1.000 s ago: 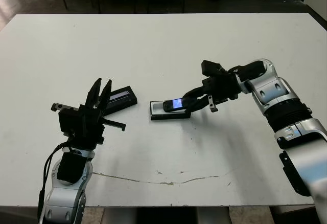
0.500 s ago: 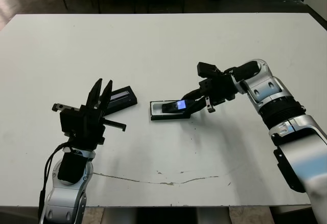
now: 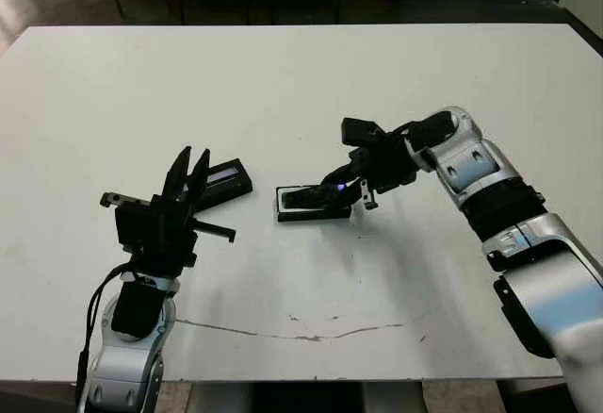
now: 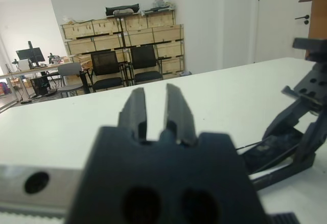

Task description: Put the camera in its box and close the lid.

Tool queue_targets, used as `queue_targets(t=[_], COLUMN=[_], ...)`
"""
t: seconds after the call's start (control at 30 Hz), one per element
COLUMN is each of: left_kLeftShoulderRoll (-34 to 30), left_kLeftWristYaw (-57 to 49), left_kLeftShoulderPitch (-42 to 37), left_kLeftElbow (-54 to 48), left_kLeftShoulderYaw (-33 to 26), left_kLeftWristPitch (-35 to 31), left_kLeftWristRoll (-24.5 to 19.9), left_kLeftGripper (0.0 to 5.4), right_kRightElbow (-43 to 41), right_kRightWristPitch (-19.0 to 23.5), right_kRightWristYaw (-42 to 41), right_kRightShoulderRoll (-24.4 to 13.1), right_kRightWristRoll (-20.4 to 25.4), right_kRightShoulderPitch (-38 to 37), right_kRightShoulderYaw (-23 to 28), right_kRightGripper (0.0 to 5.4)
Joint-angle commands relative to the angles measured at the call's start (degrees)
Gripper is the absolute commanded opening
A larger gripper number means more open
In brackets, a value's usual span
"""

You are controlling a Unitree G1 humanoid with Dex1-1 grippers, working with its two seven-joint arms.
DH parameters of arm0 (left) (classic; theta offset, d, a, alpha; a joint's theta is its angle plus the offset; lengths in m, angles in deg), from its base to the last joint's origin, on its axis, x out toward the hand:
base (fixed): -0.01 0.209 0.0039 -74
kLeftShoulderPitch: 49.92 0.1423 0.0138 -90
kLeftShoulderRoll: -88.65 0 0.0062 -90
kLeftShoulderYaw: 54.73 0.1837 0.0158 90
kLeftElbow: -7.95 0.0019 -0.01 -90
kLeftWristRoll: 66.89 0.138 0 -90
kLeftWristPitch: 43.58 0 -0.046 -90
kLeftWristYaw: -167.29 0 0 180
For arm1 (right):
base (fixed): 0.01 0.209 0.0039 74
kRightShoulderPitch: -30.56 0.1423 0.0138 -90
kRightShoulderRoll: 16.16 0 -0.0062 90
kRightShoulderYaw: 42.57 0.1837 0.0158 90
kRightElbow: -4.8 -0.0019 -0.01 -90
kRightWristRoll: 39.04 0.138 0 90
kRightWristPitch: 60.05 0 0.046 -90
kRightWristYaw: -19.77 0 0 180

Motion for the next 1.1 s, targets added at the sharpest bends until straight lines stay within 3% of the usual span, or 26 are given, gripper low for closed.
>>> queue_targets(t=[0.03, 0.4, 0.6, 0.77, 1.1], left_kLeftShoulderRoll=[-0.2, -0.3, -0.4, -0.5, -0.8], left_kLeftWristYaw=[-0.4, -0.1, -0.2, -0.1, 0.2], left_kLeftShoulderPitch=[0.7, 0.8, 0.9, 0.9, 0.5], left_kLeftElbow=[0.9, 1.2, 0.9, 1.0, 1.1], left_kLeftShoulderYaw=[-0.1, -0.5, -0.3, -0.4, -0.4], left_kLeftWristPitch=[-0.3, -0.1, -0.4, -0.2, -0.1], left_kLeftWristRoll=[0.5, -0.9, -0.5, -0.5, -0.3], left_kLeftGripper=[0.0, 0.0, 0.0, 0.0, 0.0], right_kRightElbow=[0.7, -0.7, -7.4, -15.1, -24.0], right_kRightWristPitch=[-1.4, -1.4, -0.9, -5.2, -3.2], right_kRightWristYaw=[0.6, 3.6, 5.7, 11.6, 14.7], right_kRightShoulderRoll=[1.1, 0.1, -2.2, -6.0, -11.1], right_kRightWristRoll=[-1.2, -2.7, -2.8, -5.7, -5.5], right_kRightShoulderPitch=[-0.5, -1.8, -3.1, -5.0, -7.3], right_kRightShoulderYaw=[-1.6, -2.0, -0.5, 0.2, 3.8], right_kRightGripper=[0.15, 0.15, 1.37, 2.44, 4.62])
